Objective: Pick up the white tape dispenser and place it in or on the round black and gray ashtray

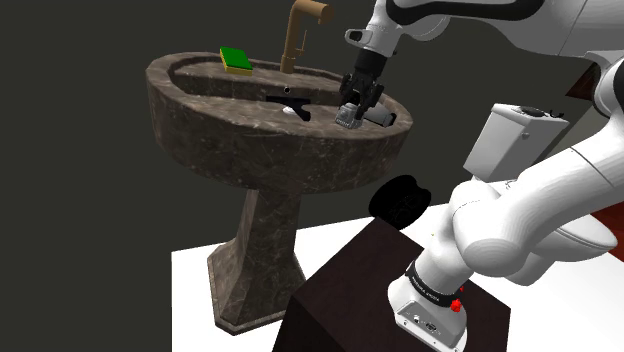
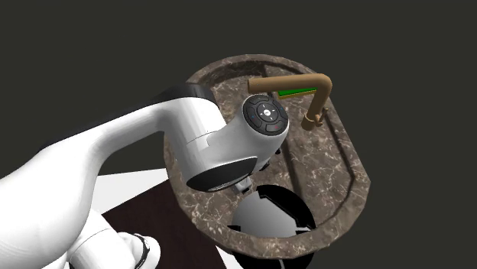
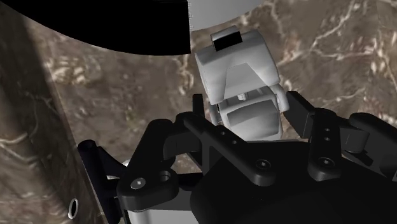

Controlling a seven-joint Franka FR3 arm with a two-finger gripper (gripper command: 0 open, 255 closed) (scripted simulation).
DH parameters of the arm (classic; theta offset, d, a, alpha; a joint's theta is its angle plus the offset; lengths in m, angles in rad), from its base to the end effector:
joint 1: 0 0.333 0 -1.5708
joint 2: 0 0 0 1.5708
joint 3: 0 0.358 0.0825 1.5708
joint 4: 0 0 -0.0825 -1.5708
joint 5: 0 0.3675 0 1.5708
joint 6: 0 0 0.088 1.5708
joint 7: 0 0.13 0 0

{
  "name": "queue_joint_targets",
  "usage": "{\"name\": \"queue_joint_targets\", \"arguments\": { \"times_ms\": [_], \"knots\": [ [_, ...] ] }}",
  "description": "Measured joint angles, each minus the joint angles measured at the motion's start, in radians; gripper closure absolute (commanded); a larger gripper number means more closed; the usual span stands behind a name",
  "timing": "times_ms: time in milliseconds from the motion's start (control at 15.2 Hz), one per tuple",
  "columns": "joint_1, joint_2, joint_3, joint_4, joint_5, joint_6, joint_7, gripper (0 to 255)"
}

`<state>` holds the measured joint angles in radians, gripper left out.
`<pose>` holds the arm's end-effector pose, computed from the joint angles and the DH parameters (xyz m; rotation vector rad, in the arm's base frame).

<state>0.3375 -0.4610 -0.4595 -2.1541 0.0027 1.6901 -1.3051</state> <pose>0.3828 -0.0793 0.5762 -2.4137 -1.7042 -0.1390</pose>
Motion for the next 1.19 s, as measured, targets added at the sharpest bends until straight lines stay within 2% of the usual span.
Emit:
{"name": "queue_joint_targets", "arguments": {
  "times_ms": [462,1188],
  "knots": [
    [0.0,0.0,0.001,0.006,0.0,-0.007,0.001,255],
    [0.011,0.023,0.008,0.164,0.013,-0.141,0.015,255]
  ]
}}
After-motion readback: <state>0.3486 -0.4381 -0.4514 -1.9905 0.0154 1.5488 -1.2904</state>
